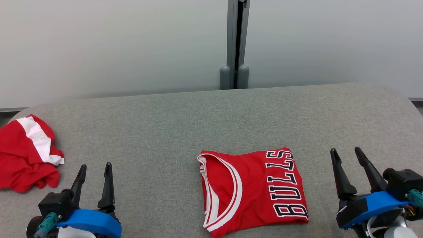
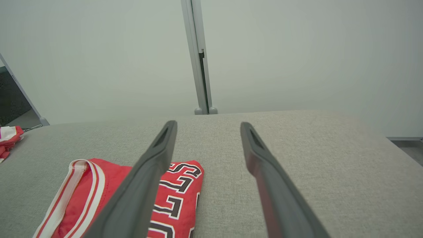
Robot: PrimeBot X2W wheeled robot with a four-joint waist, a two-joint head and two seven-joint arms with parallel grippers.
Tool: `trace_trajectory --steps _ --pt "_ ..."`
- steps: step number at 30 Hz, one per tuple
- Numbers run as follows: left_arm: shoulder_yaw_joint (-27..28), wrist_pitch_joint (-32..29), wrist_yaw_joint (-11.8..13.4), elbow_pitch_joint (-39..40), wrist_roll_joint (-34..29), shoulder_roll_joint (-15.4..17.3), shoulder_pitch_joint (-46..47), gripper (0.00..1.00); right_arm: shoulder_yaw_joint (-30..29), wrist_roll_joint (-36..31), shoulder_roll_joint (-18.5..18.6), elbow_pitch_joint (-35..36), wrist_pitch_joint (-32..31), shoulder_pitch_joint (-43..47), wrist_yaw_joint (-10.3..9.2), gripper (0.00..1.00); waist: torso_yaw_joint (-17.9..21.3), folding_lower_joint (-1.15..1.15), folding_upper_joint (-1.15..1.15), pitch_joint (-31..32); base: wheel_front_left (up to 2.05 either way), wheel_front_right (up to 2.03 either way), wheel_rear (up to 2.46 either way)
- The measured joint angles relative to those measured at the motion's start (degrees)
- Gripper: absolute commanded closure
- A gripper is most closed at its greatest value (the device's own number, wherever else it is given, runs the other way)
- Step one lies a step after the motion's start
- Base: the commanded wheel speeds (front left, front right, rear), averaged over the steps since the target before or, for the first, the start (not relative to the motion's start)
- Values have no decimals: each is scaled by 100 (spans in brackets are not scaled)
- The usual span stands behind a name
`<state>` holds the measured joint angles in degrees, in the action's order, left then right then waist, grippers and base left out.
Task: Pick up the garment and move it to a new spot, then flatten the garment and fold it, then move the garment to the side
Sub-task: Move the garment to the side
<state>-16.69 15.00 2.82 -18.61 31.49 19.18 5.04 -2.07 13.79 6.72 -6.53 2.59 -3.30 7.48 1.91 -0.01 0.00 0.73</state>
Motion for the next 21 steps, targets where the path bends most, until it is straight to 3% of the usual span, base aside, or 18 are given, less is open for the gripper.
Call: trace_trajectory --steps 17,20,21 --pt "29 0 24 -44 14 11 8 0 287 153 -24 -87 -237 -73 0 0 48 0 0 -21 0 0 0" --pt "44 0 24 -14 20 11 11 0 366 240 -21 -160 -615 -154 0 0 45 0 0 -50 0 0 0" --pt "45 0 24 -3 20 11 12 0 485 401 -38 -315 -1173 -210 0 0 43 1 0 -69 0 0 0"
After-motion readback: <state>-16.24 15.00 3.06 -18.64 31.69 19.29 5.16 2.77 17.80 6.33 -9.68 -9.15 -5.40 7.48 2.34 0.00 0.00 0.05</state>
